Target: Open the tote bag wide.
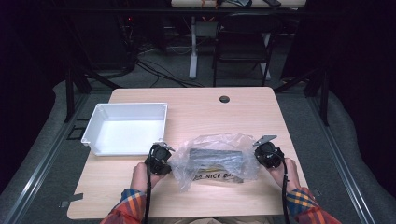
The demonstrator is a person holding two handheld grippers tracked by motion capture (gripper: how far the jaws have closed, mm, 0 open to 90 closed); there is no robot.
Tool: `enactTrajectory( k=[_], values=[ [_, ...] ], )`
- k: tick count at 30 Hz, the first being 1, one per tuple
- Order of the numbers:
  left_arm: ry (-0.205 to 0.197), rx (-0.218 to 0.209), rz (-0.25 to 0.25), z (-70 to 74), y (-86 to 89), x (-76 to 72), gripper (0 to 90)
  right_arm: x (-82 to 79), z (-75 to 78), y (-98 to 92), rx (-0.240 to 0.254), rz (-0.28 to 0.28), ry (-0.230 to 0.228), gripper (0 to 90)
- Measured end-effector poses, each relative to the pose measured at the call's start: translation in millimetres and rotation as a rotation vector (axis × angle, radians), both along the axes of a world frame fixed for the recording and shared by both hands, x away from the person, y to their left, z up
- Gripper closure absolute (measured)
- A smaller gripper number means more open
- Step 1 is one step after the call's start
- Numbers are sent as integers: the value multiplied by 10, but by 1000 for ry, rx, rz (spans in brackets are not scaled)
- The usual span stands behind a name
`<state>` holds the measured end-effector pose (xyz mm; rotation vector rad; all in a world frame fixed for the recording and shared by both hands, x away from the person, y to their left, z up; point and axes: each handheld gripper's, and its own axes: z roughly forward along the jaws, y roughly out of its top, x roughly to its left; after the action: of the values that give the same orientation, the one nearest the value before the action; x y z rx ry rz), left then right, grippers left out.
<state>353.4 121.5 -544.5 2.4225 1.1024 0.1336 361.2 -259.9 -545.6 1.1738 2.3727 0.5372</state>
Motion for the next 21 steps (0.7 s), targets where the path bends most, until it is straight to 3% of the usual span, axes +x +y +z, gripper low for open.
enactTrajectory(
  k=[4, 8, 9, 10, 11, 15, 18, 21],
  values=[
    [-9, 95, -7, -4, -42, -18, 876, -2, 12, -1, -35, -24, -28, 900],
    [3, 98, -5, -12, -41, -20, 872, -1, 31, -14, -40, -29, -33, 900],
    [5, 103, -15, 7, -30, -21, 796, -11, 43, -26, 9, -9, -32, 900],
    [8, 83, -17, 34, -14, -25, 796, -11, 43, -26, 9, -9, -32, 900],
    [16, 57, -12, 71, 4, -35, 704, -21, 57, -30, 36, 3, -31, 900],
    [-29, -6, -12, 315, 51, -159, 460, -91, 183, -26, 107, 47, -49, 900],
    [-61, -38, -21, 492, 70, -243, 372, -157, 285, 28, 154, 71, -90, 900],
    [-84, -47, -43, 637, 72, -313, 332, -173, 314, 56, 147, 87, -92, 900]
  ],
)
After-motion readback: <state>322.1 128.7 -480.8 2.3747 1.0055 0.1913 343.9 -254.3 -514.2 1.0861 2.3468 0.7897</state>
